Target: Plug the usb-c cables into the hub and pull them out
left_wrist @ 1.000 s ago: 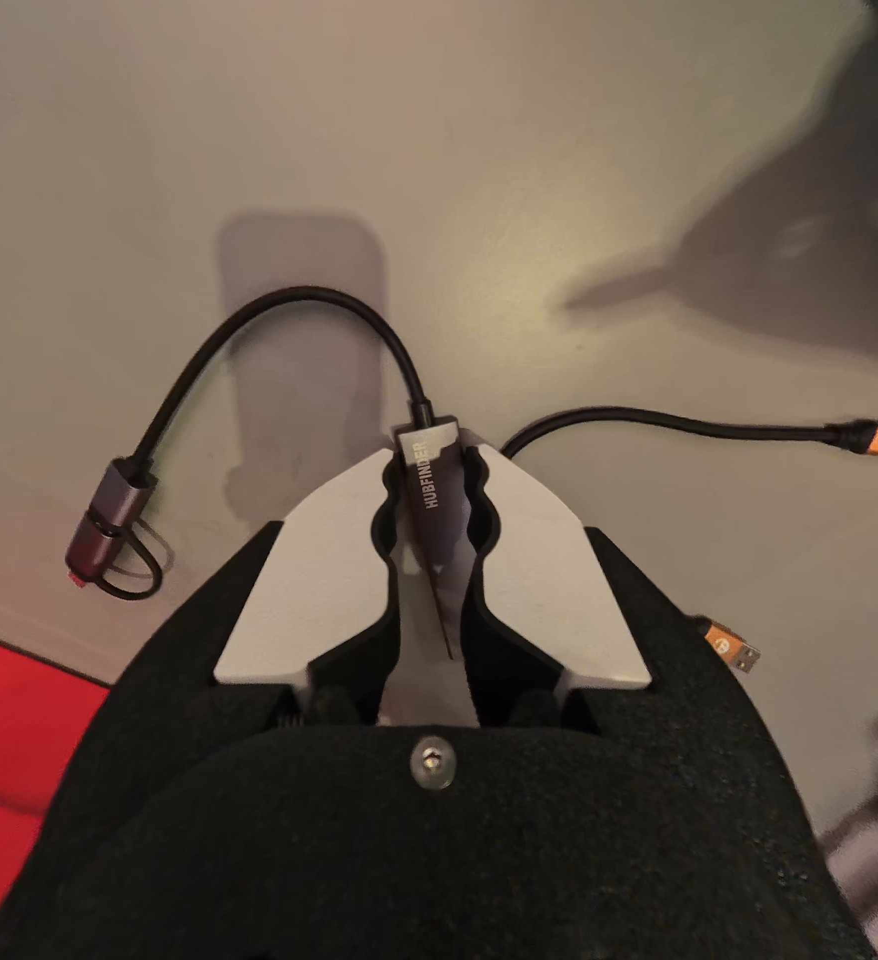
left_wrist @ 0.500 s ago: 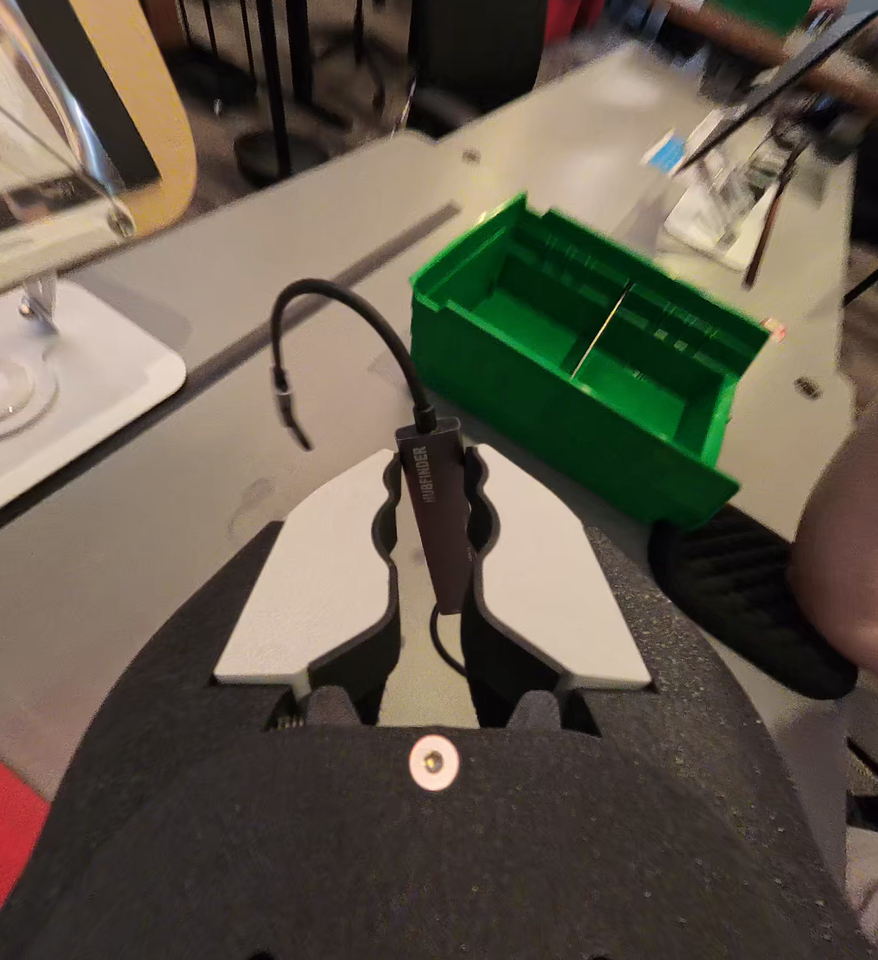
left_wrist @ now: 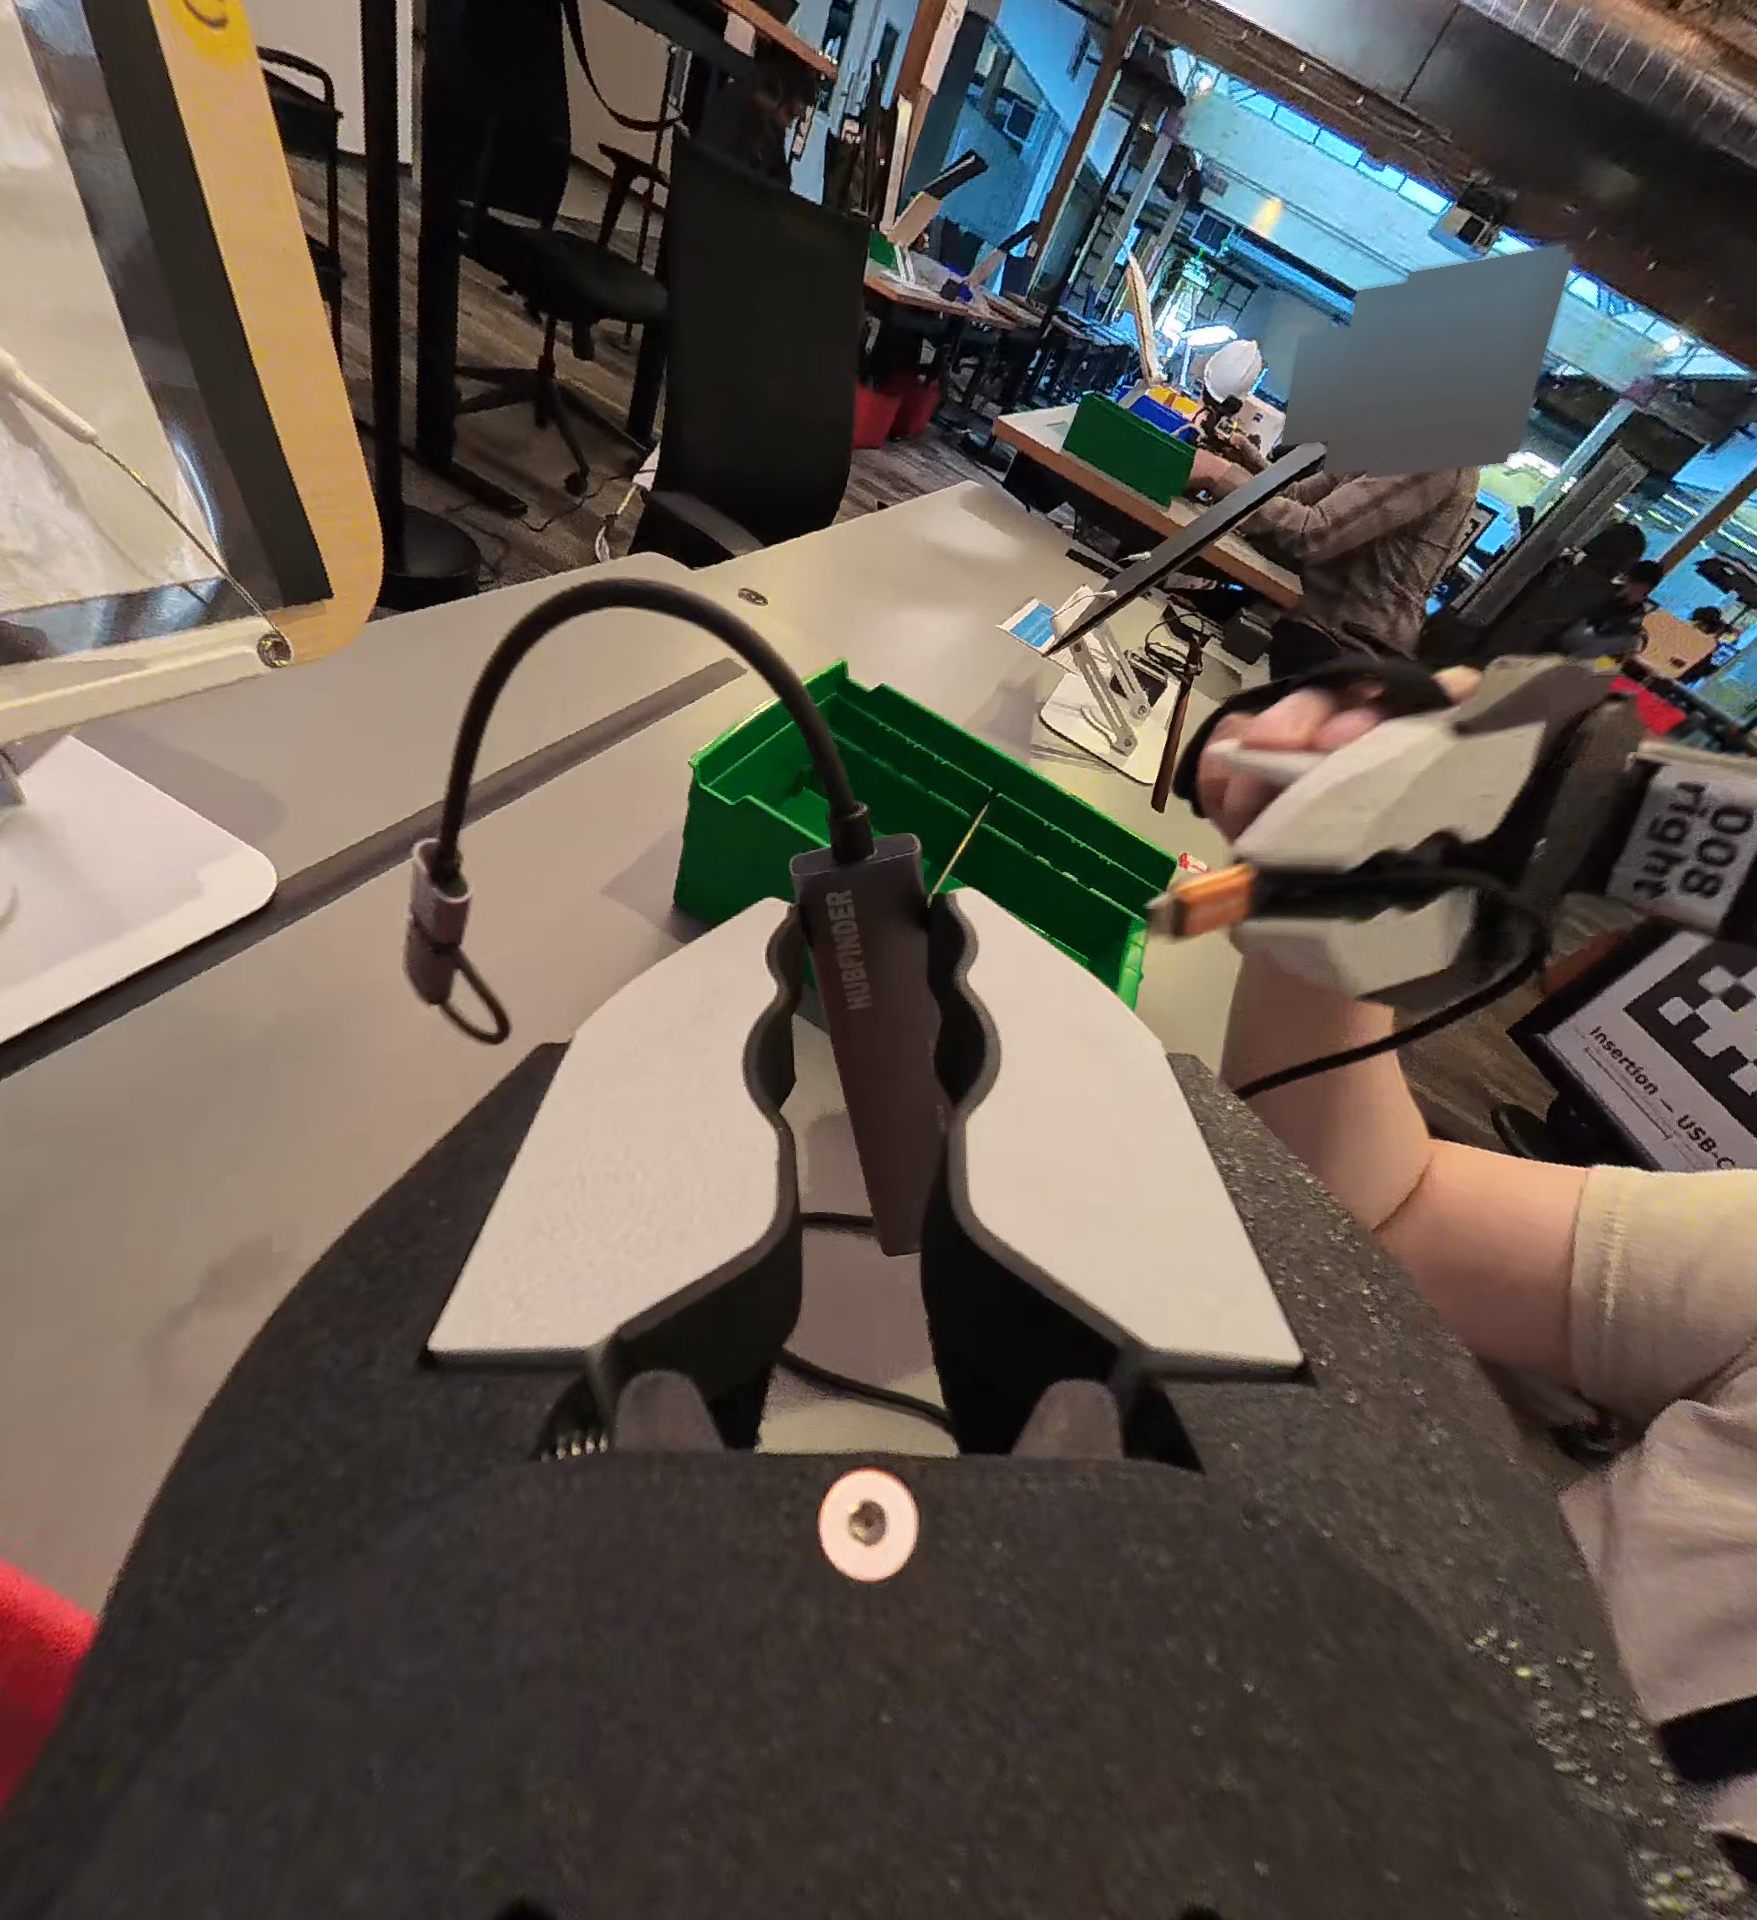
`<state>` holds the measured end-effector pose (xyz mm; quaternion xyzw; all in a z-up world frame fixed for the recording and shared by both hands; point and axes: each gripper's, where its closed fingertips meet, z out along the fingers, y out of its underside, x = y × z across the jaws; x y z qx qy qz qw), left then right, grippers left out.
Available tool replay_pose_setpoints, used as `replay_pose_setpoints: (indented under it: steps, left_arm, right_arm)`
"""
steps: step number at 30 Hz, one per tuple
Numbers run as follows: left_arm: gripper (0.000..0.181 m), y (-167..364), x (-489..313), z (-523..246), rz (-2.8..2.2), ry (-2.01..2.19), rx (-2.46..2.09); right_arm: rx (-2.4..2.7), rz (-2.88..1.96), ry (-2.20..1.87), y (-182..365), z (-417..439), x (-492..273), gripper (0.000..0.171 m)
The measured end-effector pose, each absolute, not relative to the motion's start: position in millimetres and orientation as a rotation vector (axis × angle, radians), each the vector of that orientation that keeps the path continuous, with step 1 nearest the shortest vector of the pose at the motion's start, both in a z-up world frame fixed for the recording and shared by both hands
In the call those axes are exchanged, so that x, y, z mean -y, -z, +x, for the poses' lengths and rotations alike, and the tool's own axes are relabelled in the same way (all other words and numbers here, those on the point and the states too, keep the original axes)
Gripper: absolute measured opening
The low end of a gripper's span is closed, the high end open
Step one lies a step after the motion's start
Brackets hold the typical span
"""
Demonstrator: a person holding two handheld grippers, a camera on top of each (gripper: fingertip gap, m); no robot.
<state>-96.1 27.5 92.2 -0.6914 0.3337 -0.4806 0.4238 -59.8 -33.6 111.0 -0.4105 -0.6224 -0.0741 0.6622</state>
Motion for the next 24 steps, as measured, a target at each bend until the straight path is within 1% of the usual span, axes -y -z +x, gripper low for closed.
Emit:
replay_pose_setpoints:
  steps: [1,5,24]
  left_arm:
    - [0.022,-94.3,-25.8,-97.7,-1.728,1.202,-0.836]
    - [0.023,-94.8,-23.6,-98.5,-1.735,1.136,-0.856]
    - [0.023,-87.1,-22.2,-92.7,-1.77,1.033,-0.914]
  right_arm:
    - [1.44,-0.947,0.203,-102.4,-64.0,29.9,0.009]
    - [1.482,-0.972,0.216,-88.4,-78.3,26.0,0.009]
    - [1.529,-1.021,0.339,-73.8,-85.0,18.2,0.008]
